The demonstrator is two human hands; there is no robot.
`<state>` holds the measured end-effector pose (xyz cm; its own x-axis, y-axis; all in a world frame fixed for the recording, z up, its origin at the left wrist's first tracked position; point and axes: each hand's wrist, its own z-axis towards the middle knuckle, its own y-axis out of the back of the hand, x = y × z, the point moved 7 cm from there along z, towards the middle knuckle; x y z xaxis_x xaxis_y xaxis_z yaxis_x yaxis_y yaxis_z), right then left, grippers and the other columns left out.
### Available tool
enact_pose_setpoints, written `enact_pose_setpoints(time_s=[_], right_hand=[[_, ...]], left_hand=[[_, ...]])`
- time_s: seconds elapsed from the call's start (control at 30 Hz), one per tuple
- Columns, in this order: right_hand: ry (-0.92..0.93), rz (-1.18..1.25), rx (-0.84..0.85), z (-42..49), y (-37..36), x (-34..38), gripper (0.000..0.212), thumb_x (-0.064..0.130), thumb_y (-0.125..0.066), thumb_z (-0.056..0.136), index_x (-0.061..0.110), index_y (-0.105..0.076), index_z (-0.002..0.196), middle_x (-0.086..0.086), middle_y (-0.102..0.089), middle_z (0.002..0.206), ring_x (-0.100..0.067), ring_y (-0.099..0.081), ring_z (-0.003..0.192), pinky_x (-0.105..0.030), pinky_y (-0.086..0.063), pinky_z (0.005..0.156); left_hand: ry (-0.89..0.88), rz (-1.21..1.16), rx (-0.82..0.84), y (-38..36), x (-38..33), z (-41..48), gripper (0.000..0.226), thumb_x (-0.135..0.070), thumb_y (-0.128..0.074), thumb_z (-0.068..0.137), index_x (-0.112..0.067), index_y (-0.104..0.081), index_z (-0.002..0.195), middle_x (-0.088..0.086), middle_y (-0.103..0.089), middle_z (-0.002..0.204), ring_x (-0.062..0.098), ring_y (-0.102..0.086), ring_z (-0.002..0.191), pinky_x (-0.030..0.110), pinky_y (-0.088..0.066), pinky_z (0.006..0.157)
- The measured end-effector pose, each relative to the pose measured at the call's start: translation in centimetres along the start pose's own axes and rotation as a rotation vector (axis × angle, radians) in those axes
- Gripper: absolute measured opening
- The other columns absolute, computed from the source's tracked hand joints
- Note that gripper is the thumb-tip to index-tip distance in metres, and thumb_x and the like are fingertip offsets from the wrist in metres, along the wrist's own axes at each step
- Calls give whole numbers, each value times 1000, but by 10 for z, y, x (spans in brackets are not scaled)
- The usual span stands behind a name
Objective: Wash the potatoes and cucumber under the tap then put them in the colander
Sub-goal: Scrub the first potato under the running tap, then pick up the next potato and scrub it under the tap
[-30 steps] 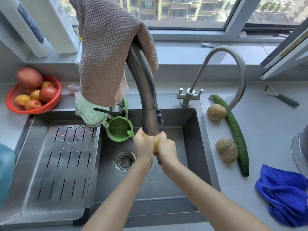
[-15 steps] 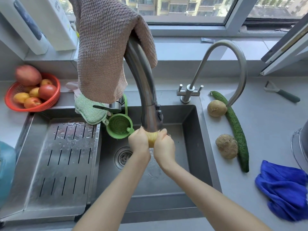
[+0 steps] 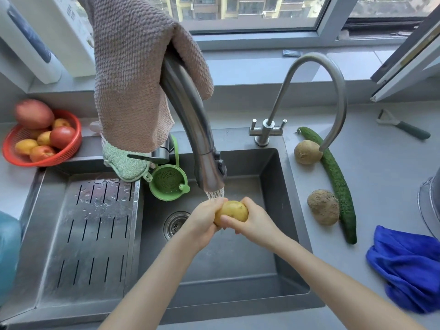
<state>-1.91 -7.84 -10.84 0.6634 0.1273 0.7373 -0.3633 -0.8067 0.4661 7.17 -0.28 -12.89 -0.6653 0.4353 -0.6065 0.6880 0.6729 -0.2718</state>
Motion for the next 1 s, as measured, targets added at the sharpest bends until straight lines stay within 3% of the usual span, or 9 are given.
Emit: enact_pose_setpoints(time_s=[0.1,0.23,0.37,0.5,0.57,0.7,0.8,0.9,1.0], right_hand=[[-146,281,41,1,-6,-25,35,45,-67,84,13,-59,96,7,-60,73,-3,-52,60,-18,-40,55],[-316,520,30,10,-19,-76,33,33,-75,81,7,-68,99,1,-62,81,-9,-53,67,-17,-43,55],[-529,506,-107,23,-27,-137,34,12,-77,79,-6,-62,104,-14,-64,96,-18,-62,76,-27,-55,69],[-631,238,-186,37,-29,-169,29,12,-77,77,-2,-60,97,-18,-64,107,-29,-62,97,-31,-46,77],[-633,115,-164,43,-32,-174,43,15,-76,78,-4,-57,112,-19,-63,116,-33,-60,107,-31,-47,83],[-599,-90,-109,49,-37,-180,44,14,-62,89,-2,-47,128,-19,-56,131,-33,-55,119,-31,-44,92],[-548,-302,-73,49,-38,-175,33,9,-44,96,2,-45,129,-17,-55,131,-32,-55,118,-34,-45,93],[-417,-504,-61,43,-27,-141,26,9,-46,94,5,-50,119,-14,-54,126,-32,-57,113,-35,-47,84],[-108,-665,-361,17,16,-76,28,15,-68,78,9,-61,105,-10,-61,105,-33,-60,92,-35,-49,67]], left_hand=[[6,30,94,3,6,1,20,-8,-37,101,-6,-52,113,15,-64,101,27,-62,89,39,-47,90],[60,110,-13,19,18,11,27,-1,-38,99,-1,-52,122,12,-62,108,31,-59,103,39,-44,94],[122,52,-138,34,26,21,21,-2,-41,97,-1,-55,112,20,-57,119,36,-57,103,41,-44,93],[168,4,-191,38,28,31,20,-2,-39,97,-3,-58,93,22,-56,115,34,-60,95,39,-49,86],[187,-25,-215,38,28,36,23,-1,-34,98,0,-57,98,22,-54,115,37,-57,102,41,-46,90],[221,-69,-232,34,27,42,29,-2,-32,100,2,-49,123,22,-52,120,41,-52,116,41,-43,90],[233,-63,-222,30,28,45,26,-2,-31,99,2,-57,102,22,-52,117,39,-54,106,42,-43,90],[234,-63,-199,25,29,48,26,-2,-34,98,-2,-57,88,22,-52,116,33,-59,89,42,-48,85],[243,-72,-176,20,31,48,20,-4,-40,97,-3,-57,87,22,-53,116,35,-58,94,38,-48,80]])
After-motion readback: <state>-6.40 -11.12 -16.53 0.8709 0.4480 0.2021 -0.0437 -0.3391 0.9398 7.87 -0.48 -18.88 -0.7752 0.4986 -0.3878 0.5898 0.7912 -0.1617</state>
